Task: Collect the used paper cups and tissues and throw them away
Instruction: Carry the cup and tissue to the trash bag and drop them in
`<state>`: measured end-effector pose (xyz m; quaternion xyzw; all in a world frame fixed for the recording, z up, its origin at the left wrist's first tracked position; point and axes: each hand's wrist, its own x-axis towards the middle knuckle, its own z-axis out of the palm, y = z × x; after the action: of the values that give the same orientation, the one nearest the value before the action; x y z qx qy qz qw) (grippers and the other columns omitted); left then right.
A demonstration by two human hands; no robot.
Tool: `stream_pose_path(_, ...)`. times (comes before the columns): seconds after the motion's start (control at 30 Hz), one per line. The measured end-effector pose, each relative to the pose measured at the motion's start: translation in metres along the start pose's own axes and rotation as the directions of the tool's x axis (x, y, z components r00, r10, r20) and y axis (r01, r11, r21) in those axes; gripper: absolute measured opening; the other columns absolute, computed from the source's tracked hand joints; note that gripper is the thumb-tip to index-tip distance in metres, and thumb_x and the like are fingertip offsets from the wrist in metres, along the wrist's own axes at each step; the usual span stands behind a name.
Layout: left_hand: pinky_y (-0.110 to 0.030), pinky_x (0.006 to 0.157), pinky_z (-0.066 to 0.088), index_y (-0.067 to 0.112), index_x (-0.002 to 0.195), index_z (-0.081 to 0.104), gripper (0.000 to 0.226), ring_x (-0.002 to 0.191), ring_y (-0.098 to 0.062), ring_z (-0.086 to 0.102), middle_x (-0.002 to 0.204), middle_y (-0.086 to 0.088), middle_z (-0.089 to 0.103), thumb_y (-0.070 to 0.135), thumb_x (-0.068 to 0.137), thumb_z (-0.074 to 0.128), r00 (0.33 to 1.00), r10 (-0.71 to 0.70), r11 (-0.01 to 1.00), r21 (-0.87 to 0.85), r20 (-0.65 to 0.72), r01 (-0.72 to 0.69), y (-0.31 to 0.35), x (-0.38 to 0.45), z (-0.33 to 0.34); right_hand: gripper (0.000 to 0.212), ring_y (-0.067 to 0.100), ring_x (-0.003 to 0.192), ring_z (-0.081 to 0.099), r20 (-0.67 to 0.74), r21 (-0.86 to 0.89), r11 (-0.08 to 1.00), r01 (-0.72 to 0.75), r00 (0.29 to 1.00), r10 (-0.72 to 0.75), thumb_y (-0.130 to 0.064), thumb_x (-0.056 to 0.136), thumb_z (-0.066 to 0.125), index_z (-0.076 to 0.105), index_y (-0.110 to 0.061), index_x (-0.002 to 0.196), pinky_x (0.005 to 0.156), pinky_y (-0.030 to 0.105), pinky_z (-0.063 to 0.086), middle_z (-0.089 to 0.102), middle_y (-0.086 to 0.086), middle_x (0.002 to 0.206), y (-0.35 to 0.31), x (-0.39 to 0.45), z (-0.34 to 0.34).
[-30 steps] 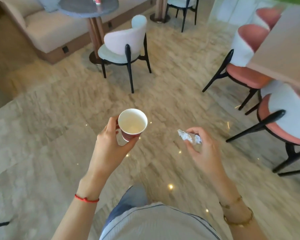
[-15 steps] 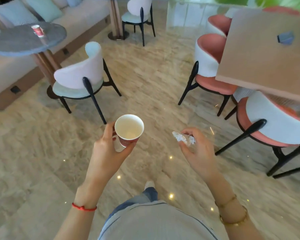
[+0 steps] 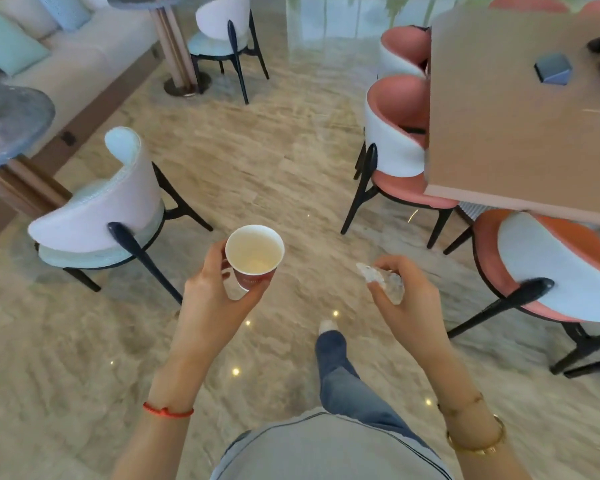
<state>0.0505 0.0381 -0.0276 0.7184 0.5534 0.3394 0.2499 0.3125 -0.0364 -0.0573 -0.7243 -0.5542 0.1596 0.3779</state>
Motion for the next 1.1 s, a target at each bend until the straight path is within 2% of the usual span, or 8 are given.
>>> stream_pose_path(0.17, 0.002, 0.073, 0.040, 0.013, 0.127, 0.050, 0.069, 0.093, -0.006, 0.060, 0.109, 0.011, 0.059, 0.033, 0.069, 0.082, 1.000, 0.024, 1.000, 0.002, -0.004, -0.024, -0.008, 0.113, 0.038, 0.027, 0.005, 0.097, 0.055, 0.006, 0.012, 1.000, 0.002, 1.000, -0.002, -0.012, 0.085, 0.068, 0.059, -0.019, 0.109, 0.083, 0.002, 0.035, 0.061, -0.010, 0.103, 0.023, 0.114, 0.020)
stream_pose_path(0.3, 0.003, 0.073, 0.038, 0.013, 0.127, 0.051, 0.070, 0.088, 0.001, 0.058, 0.105, 0.016, 0.057, 0.034, 0.068, 0.082, 0.998, 0.038, 0.999, -0.002, -0.040, -0.038, -0.001, 0.218, 0.065, 0.025, 0.008, 0.097, 0.056, 0.002, 0.020, 0.999, 0.033, 0.999, -0.033, -0.011, 0.085, 0.068, 0.059, -0.016, 0.109, 0.083, 0.012, 0.039, 0.062, -0.006, 0.104, 0.034, 0.224, 0.024)
stream_pose_path(0.57, 0.003, 0.071, 0.039, 0.015, 0.124, 0.051, 0.067, 0.085, -0.003, 0.061, 0.104, 0.011, 0.061, 0.034, 0.067, 0.083, 0.998, 0.003, 1.000, -0.023, -0.060, -0.004, 0.000, 0.387, 0.109, 0.023, 0.013, 0.100, 0.059, 0.037, 0.041, 0.995, 0.093, 0.995, -0.094, -0.011, 0.086, 0.067, 0.059, -0.014, 0.108, 0.088, 0.029, 0.048, 0.062, -0.005, 0.104, 0.045, 0.413, 0.042)
stream_pose_path(0.73, 0.003, 0.071, 0.039, 0.014, 0.126, 0.051, 0.071, 0.090, -0.005, 0.060, 0.106, 0.013, 0.059, 0.041, 0.066, 0.079, 0.998, -0.020, 0.999, -0.041, -0.056, 0.018, -0.015, 0.485, 0.135, 0.025, 0.006, 0.100, 0.055, 0.061, 0.040, 0.997, 0.070, 0.996, -0.072, -0.015, 0.087, 0.067, 0.057, -0.019, 0.109, 0.086, 0.021, 0.044, 0.060, -0.011, 0.104, 0.061, 0.505, 0.070)
stream_pose_path(0.83, 0.002, 0.072, 0.039, 0.013, 0.126, 0.051, 0.070, 0.091, -0.005, 0.061, 0.107, 0.012, 0.060, 0.034, 0.067, 0.083, 0.999, -0.013, 1.000, -0.029, -0.044, 0.011, -0.031, 0.552, 0.153, 0.024, 0.003, 0.095, 0.054, 0.055, 0.041, 0.997, 0.065, 0.996, -0.067, -0.013, 0.086, 0.068, 0.058, -0.019, 0.107, 0.082, 0.015, 0.041, 0.060, -0.010, 0.103, 0.071, 0.571, 0.093)
stream_pose_path(0.93, 0.002, 0.072, 0.040, 0.013, 0.126, 0.052, 0.069, 0.088, 0.000, 0.060, 0.107, 0.011, 0.060, 0.032, 0.068, 0.084, 0.999, 0.004, 0.999, -0.033, -0.042, -0.005, -0.044, 0.627, 0.165, 0.025, 0.003, 0.098, 0.055, 0.050, 0.038, 0.998, 0.055, 0.997, -0.057, -0.013, 0.086, 0.068, 0.058, -0.018, 0.108, 0.085, 0.007, 0.038, 0.061, -0.010, 0.104, 0.073, 0.645, 0.115)
stream_pose_path(1.0, 0.003, 0.071, 0.038, 0.013, 0.125, 0.052, 0.067, 0.087, 0.005, 0.058, 0.106, 0.010, 0.061, 0.030, 0.068, 0.084, 0.999, 0.011, 0.999, -0.035, -0.047, -0.013, -0.051, 0.681, 0.171, 0.025, 0.006, 0.100, 0.056, 0.044, 0.031, 0.998, 0.054, 0.998, -0.055, -0.013, 0.086, 0.067, 0.059, -0.017, 0.110, 0.086, 0.006, 0.038, 0.062, -0.008, 0.106, 0.071, 0.698, 0.127)
stream_pose_path(1.1, 0.003, 0.072, 0.037, 0.014, 0.125, 0.051, 0.066, 0.089, -0.002, 0.060, 0.108, 0.008, 0.062, 0.028, 0.069, 0.085, 0.999, 0.032, 0.999, -0.038, -0.023, -0.033, -0.058, 0.764, 0.179, 0.026, 0.005, 0.102, 0.056, 0.012, 0.032, 0.998, 0.045, 0.999, -0.046, -0.015, 0.087, 0.067, 0.058, -0.018, 0.111, 0.087, 0.010, 0.039, 0.061, -0.009, 0.107, 0.066, 0.775, 0.142)
